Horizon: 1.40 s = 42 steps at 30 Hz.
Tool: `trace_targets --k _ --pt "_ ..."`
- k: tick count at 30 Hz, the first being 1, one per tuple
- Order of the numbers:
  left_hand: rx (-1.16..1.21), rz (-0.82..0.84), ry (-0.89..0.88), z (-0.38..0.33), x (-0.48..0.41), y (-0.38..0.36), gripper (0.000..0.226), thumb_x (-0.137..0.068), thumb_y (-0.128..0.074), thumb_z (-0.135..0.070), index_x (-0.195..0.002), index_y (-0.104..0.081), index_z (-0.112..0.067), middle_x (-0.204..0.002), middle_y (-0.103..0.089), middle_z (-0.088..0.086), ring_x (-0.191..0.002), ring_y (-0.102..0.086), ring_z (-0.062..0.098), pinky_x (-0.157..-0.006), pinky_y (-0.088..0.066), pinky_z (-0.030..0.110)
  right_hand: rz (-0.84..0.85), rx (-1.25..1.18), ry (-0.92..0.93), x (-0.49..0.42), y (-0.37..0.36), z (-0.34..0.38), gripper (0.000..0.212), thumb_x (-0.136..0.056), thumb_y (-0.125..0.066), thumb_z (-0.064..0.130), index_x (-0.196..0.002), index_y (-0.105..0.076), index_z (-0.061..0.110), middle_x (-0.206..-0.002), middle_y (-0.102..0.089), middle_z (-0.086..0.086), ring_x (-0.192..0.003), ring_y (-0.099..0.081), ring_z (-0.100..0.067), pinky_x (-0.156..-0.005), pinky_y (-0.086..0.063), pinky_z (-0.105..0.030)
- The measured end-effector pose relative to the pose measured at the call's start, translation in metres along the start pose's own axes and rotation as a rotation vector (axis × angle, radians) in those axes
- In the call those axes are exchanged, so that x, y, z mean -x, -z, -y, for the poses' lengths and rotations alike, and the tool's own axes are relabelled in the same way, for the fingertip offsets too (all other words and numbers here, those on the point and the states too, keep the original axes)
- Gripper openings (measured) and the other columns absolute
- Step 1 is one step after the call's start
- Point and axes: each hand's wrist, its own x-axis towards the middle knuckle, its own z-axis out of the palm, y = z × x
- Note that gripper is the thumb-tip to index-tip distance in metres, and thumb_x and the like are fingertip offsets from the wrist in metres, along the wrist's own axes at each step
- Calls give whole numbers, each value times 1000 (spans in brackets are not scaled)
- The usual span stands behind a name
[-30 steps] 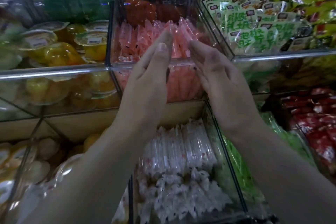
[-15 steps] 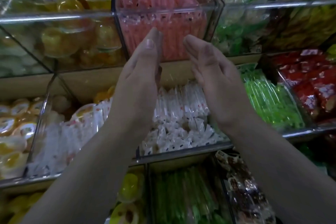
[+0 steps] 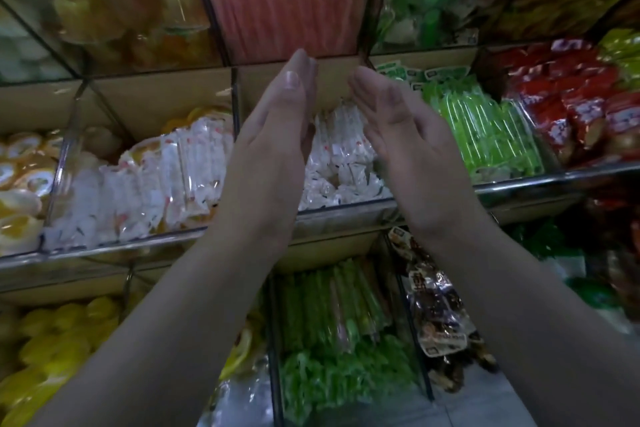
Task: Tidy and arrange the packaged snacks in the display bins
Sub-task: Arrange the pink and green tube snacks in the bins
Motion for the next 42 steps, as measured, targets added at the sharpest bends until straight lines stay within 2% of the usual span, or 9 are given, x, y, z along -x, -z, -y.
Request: trace_targets --k 6,11,16,20,26,28,32,36,42 --pt "75 8 33 11 37 -16 46 -102 -40 -40 -145 -44 -21 -145 -49 -9 -129 -47 -2 -98 -43 15 10 -45 -55 39 10 -10 64 -90 -38 60 -142 -46 23 -145 -48 10 -129 -46 4 -105 -39 -18" --pt "32 -4 74 30 67 -23 51 -97 -39 -46 -144 -45 -28 -144 -49 -15 -130 -45 -3 -106 -38 24 53 -47 -109 71 19 -24 73 -82 -36 59 -144 -43 21 -145 -48 10 -119 -48 13 -98 -39 -7" --pt "54 -20 147 50 95 -30 39 -97 -39 -47 -132 -50 -36 -142 -51 -13 -129 -47 -1 -106 -37 25 62 -49 -156 96 23 -49 67 -90 -35 58 -145 -42 21 -142 -47 16 -130 -44 6 -107 -36 -15" --pt "28 -93 228 66 112 -31 59 -89 -40 -50 -140 -49 -21 -145 -50 -6 -132 -46 5 -107 -39 26 58 -53 -215 111 24 -70 60 -91 -36 50 -142 -45 20 -140 -51 13 -129 -46 3 -108 -37 -18" --pt "85 -58 308 84 132 -34 50 -105 -22 -39 -151 -29 -24 -153 -37 -12 -128 -41 -6 -107 -30 19 54 -57 -308 127 25 -101 56 -88 -36 53 -135 -51 25 -136 -54 14 -127 -48 4 -110 -37 -23" --pt "99 -80 339 96 136 -31 49 -106 -20 -37 -152 -28 -23 -153 -37 -11 -124 -41 -6 -104 -30 19 58 -47 -333 130 25 -113 48 -89 -34 53 -129 -51 33 -136 -54 13 -128 -48 2 -112 -36 -28" --pt "135 -101 391 119 142 -27 48 -106 -21 -35 -152 -27 -21 -153 -37 -11 -132 -38 -4 -107 -27 19 43 -45 -399 134 22 -138 57 -88 -35 54 -132 -53 24 -137 -55 9 -127 -49 -1 -113 -36 -31" --pt "149 -127 448 145 143 -22 49 -106 -21 -35 -152 -26 -20 -154 -35 -10 -138 -35 1 -110 -27 22 86 -39 -455 136 15 -162 40 -86 -34 57 -115 -54 38 -132 -57 12 -126 -50 -1 -113 -36 -31" --pt "146 -139 563 178 140 -19 49 -106 -23 -36 -153 -25 -22 -155 -33 -9 -140 -33 3 -110 -27 23 91 -21 -569 136 14 -197 44 -91 -33 58 -119 -55 32 -131 -59 11 -125 -51 -1 -113 -35 -31"
